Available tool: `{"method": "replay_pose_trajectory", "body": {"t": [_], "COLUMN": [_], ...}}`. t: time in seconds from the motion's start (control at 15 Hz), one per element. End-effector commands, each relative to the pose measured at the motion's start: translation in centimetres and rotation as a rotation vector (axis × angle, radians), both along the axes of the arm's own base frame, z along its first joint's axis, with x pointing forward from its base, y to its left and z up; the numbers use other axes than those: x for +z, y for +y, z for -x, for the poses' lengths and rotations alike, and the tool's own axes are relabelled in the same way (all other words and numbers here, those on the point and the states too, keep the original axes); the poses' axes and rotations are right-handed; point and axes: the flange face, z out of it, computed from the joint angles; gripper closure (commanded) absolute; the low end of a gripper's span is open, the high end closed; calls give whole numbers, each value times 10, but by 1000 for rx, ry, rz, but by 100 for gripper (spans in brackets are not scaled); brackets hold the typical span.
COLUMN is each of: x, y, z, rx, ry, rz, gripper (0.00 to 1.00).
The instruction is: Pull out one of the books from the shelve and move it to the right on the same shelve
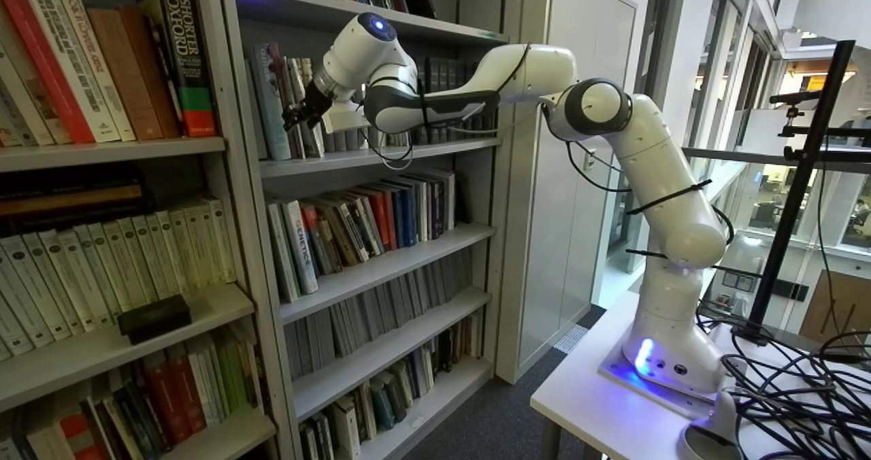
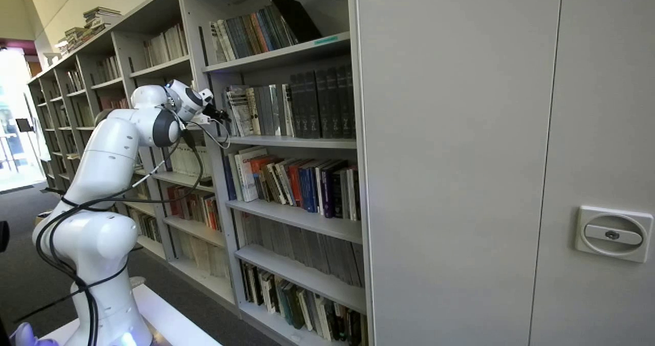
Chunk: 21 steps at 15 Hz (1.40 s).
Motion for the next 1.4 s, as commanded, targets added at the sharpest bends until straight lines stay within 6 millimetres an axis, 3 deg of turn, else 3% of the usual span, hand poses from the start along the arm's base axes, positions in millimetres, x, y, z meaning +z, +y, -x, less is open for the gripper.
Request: {"method": "replay_pose_trajectory", "body": {"t": [0.0,1.0,1.13,1.2,1.27,1.33], "x": [6,6,8,9,10,11], "y": [-3,3,1,0,-1,-3], "z": [-8,-31,-32,-33,-34,-34], "rx": [6,47,47,47,47,45], "ry": [-22,-57,-62,-65,-67,-69], "rz": [9,60,63,67,69,71], "gripper": [35,33,38,48,63,70]}}
